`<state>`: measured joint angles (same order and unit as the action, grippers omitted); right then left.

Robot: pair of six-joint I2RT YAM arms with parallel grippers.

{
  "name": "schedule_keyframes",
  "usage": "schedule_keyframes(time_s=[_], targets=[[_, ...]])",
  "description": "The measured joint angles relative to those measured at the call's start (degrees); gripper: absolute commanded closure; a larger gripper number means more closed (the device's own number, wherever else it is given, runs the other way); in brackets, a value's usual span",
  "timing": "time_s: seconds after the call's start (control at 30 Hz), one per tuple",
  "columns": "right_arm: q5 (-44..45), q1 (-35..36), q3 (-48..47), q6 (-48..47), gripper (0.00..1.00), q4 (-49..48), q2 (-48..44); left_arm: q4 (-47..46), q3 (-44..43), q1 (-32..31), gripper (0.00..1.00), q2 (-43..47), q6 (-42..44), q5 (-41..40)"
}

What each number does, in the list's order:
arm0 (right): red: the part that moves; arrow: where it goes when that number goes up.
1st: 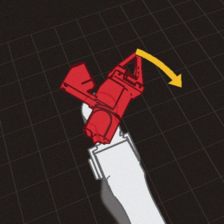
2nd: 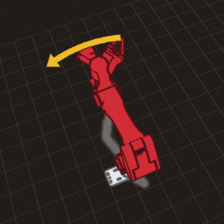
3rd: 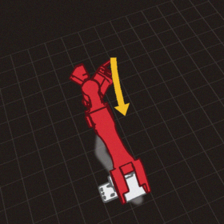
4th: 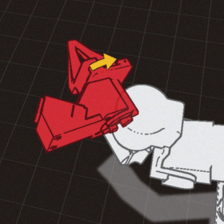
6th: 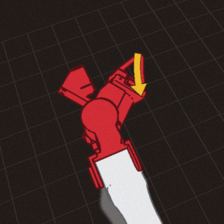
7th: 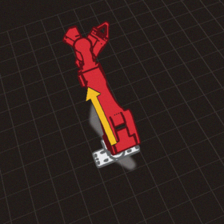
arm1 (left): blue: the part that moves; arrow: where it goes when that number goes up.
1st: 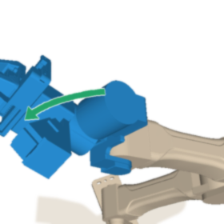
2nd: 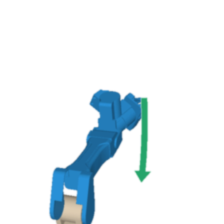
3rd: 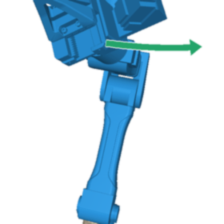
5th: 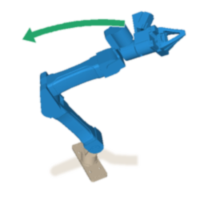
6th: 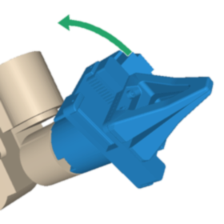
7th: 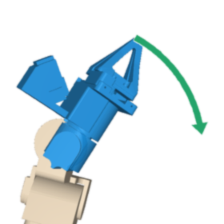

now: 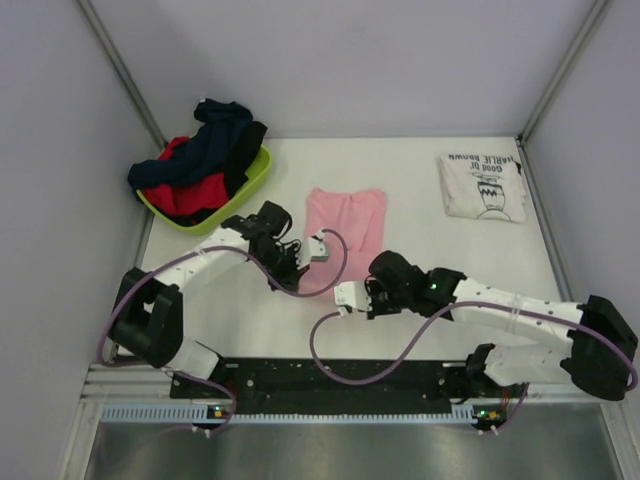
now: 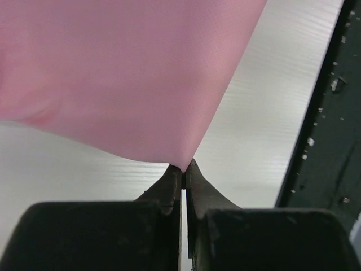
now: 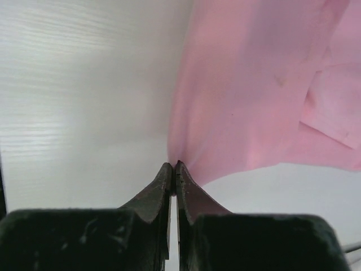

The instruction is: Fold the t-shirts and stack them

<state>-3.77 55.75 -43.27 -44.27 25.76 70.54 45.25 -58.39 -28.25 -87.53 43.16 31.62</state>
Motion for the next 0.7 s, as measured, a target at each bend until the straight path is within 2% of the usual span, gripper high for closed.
schedule_keyframes(time_s=[0.2, 0.4, 0.47, 0.53, 0.7], targets=[[-1.1, 6.5, -2.0, 6.9, 1.0, 9.9, -7.9, 11.3, 1.4, -0.7, 1.0, 9.7, 0.7, 1.6], [-4.9, 7.0, -8.3, 12.2, 1.0, 14.4, -12.6, 21.4, -1.0, -0.7, 1.0, 17.1, 1.3, 4.4], [-7.2, 4.3, -9.0, 12.4, 1.0, 14.6, -12.9, 22.4, -3.4, -0.7, 1.0, 17.4, 0.5, 4.8], [-10.6, -2.1, -9.0, 12.6, 1.0, 14.0, -12.4, 21.9, -5.5, -0.6, 1.0, 16.7, -1.0, 4.6], [-15.6, -14.2, -9.4, 13.4, 1.0, 8.9, -7.1, 19.7, -13.2, 2.1, 1.0, 8.0, -4.8, 3.3]])
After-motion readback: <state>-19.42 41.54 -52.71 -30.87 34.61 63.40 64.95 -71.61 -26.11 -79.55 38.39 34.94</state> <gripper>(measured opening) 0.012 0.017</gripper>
